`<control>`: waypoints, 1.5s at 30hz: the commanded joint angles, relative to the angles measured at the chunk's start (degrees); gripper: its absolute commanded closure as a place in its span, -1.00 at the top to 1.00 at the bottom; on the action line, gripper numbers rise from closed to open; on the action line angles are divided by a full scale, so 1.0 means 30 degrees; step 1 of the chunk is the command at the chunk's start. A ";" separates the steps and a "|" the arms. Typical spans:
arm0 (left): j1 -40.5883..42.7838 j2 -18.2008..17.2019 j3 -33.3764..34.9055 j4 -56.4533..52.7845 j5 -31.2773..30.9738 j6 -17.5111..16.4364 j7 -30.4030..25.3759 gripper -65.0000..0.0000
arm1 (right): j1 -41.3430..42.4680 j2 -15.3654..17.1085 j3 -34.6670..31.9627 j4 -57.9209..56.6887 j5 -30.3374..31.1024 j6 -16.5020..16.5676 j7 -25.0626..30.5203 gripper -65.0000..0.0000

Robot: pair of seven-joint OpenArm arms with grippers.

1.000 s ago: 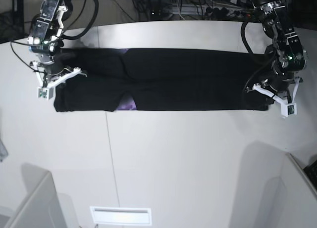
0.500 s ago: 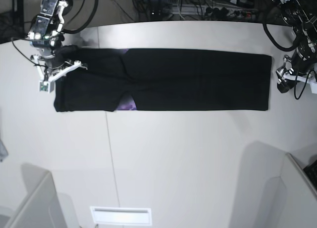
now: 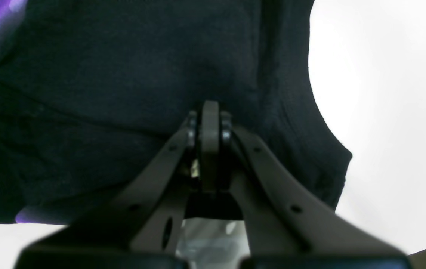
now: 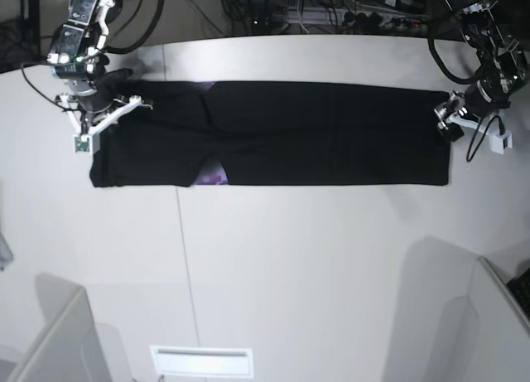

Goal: Fold the T-shirt properly
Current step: 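Lower both grippers to the strip's two ends and grasp them, then fold the strip end held by the left gripper toward the right gripper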

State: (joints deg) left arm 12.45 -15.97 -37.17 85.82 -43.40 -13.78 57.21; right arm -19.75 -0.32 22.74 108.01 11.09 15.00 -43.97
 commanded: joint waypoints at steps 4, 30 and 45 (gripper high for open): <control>-0.0501 -0.0377 0.0126 -0.0666 -0.0025 -0.0051 -0.0008 0.56 | 0.0092 0.0091 0.0053 0.0350 0.0097 0.0083 0.0369 -1.00; -0.0559 -0.3015 0.1679 -0.2365 -0.0025 0.0037 -0.2001 -1.00 | -0.0787 0.0238 0.0229 0.0438 0.4845 0.0112 0.0135 -1.00; 0.2078 -0.1931 0.1825 0.4228 -0.0025 0.0095 -0.1883 -1.00 | -0.0699 0.0267 0.0229 0.0438 0.6310 0.0112 -0.0627 -1.00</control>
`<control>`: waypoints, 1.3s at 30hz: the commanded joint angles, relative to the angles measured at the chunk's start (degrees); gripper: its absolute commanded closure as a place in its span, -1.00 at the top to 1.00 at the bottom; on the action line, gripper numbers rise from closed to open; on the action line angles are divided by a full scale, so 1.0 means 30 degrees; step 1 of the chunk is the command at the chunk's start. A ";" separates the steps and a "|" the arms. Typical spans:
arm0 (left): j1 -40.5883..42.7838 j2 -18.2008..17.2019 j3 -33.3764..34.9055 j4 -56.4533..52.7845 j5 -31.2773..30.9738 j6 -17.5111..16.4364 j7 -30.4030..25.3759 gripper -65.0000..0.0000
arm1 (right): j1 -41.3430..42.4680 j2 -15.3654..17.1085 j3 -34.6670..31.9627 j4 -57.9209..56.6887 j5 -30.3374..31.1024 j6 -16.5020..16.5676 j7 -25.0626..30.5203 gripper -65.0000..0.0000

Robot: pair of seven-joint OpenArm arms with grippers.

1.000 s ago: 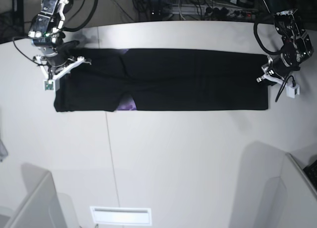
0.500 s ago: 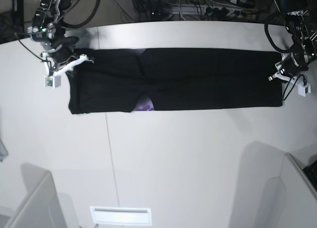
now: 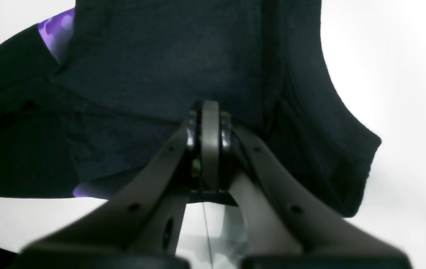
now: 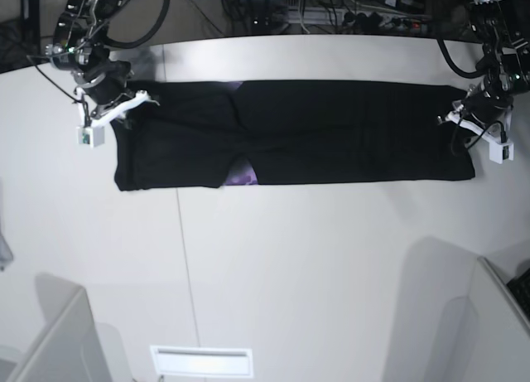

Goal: Fold the T-shirt properly
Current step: 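Fold the strip end held by the left gripper toward the right gripper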

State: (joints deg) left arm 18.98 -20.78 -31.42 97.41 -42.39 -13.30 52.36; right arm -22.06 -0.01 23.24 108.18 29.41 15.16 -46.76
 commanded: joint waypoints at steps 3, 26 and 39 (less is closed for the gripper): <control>0.0515 0.0522 0.0231 0.1627 -0.0360 -0.0065 -0.0237 -1.00 | 0.0307 0.0165 0.0061 0.0350 0.0204 0.0061 0.0247 -1.00; -0.0657 0.2837 0.8993 0.2916 -0.0360 0.4243 -0.0325 -1.00 | 0.0337 0.0165 0.0061 0.0262 0.0146 0.0032 0.0218 -1.00; -0.2093 0.3804 1.2012 0.2828 -0.0390 0.4888 -0.0237 -1.00 | 0.0307 0.0165 0.0061 0.0262 0.0146 0.0032 0.0218 -1.00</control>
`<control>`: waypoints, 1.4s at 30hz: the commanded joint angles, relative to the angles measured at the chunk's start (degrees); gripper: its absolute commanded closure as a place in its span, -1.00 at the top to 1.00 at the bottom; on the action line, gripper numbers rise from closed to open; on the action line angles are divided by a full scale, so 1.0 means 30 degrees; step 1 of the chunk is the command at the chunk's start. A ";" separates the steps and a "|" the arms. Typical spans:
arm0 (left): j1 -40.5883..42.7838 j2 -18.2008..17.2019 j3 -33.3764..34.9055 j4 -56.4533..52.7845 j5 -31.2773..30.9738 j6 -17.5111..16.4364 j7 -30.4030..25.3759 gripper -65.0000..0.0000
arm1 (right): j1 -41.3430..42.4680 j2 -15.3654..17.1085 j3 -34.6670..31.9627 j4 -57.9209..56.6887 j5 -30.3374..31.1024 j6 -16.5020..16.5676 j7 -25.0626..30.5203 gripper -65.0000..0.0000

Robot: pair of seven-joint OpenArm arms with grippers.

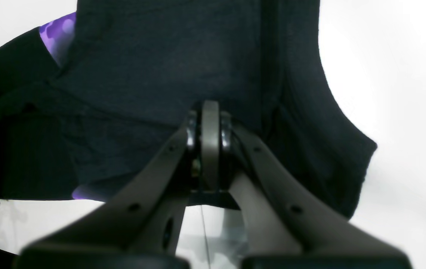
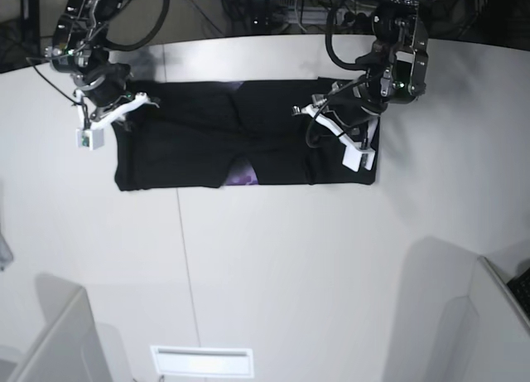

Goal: Fold the T-shirt properly
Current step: 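Fold the strip end held by the left gripper toward the right gripper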

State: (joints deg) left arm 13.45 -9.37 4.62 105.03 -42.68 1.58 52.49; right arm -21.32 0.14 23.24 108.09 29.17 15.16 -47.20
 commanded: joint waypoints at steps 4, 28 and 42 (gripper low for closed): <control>-0.0660 0.0118 0.0525 -0.0213 -0.0324 -0.0045 -0.0280 -1.00 | 0.0089 0.0114 0.0061 0.0291 0.0226 0.0032 0.0363 -1.00; -0.2096 0.2257 0.0525 -0.1883 -0.0295 -0.0045 0.1243 -1.00 | 0.0235 0.0114 0.0061 0.0291 0.0226 0.0032 0.0363 -1.00; -0.2301 0.2257 0.0554 -0.2703 -0.0324 -0.0045 0.1273 -1.00 | 0.0382 0.0114 0.0061 0.0291 0.0226 0.0032 0.0363 -1.00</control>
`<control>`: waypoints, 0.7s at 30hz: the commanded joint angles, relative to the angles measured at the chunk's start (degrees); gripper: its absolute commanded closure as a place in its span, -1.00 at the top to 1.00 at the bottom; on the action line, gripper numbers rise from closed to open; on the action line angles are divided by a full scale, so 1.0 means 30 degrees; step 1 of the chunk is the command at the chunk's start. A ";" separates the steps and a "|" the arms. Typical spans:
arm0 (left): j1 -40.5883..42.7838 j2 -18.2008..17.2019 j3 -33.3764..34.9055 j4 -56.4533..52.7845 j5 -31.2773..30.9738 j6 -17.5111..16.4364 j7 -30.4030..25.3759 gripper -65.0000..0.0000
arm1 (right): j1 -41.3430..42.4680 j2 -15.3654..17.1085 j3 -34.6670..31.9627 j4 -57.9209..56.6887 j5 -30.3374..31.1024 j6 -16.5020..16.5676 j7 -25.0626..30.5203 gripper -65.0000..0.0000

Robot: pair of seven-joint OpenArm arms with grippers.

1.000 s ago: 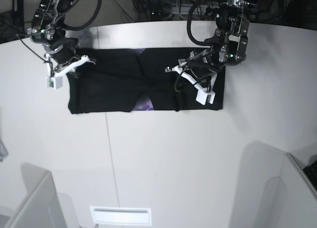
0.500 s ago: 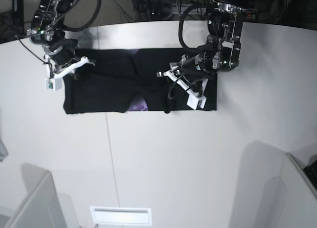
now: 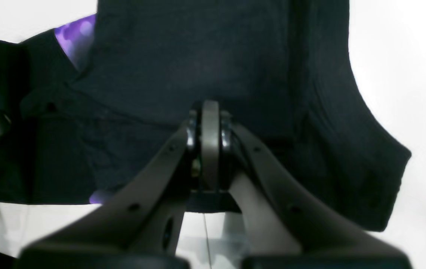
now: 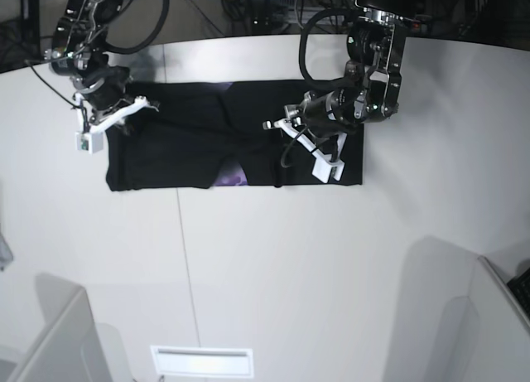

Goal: Fold the T-shirt properly
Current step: 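Fold the strip end held by the left gripper toward the right gripper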

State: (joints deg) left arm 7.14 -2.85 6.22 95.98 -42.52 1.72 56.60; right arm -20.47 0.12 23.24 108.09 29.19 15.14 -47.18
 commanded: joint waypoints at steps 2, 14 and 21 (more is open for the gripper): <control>-0.0196 0.0086 0.0022 0.0313 -0.0375 -0.0088 -0.0097 -1.00 | 0.0098 0.0121 0.0061 0.0291 0.0219 0.0039 0.0356 -1.00; -0.0577 0.0936 0.0081 0.0283 -0.0405 -0.0088 -0.0097 0.40 | 0.0098 0.0121 0.0061 0.0291 0.0219 0.0039 0.0356 -1.00; -0.1983 0.1171 0.3158 -0.0596 -0.0463 -0.0088 -0.0126 0.38 | 0.0098 0.0121 0.0061 0.0291 0.0219 0.0039 0.0356 -1.00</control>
State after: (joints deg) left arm 1.89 0.56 15.81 93.14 -42.94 1.69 56.75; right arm -20.51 0.12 23.24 108.09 29.17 15.14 -47.18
